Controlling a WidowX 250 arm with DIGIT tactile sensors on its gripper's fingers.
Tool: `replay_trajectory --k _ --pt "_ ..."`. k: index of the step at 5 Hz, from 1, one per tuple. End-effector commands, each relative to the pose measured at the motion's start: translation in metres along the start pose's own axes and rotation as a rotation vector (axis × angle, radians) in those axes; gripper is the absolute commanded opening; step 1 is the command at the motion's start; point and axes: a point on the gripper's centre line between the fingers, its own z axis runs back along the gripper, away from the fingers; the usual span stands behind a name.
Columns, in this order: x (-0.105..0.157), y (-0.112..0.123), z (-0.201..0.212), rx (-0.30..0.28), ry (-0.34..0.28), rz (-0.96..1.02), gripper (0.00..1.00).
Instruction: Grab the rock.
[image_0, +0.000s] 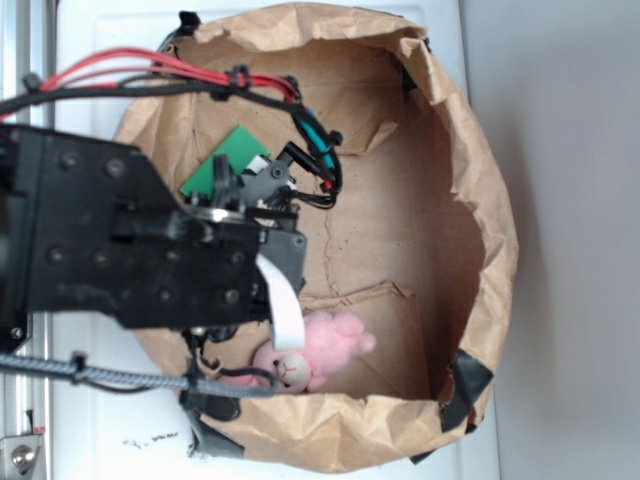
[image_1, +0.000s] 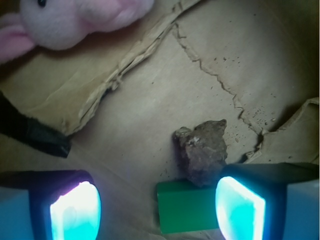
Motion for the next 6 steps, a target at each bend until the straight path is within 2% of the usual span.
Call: replay_trajectory --k 1,4,5,6 --pt "0.017 0.002 0.011 0.033 -0.039 0.026 1.00" --pt "0.017 0.002 0.011 0.033 -0.039 0.026 1.00" --pt "0.034 0.017 -0.008 0.126 -0.015 0.092 1.00" --pt "0.045 0.026 -0.016 0.141 -0.013 0.098 1.00"
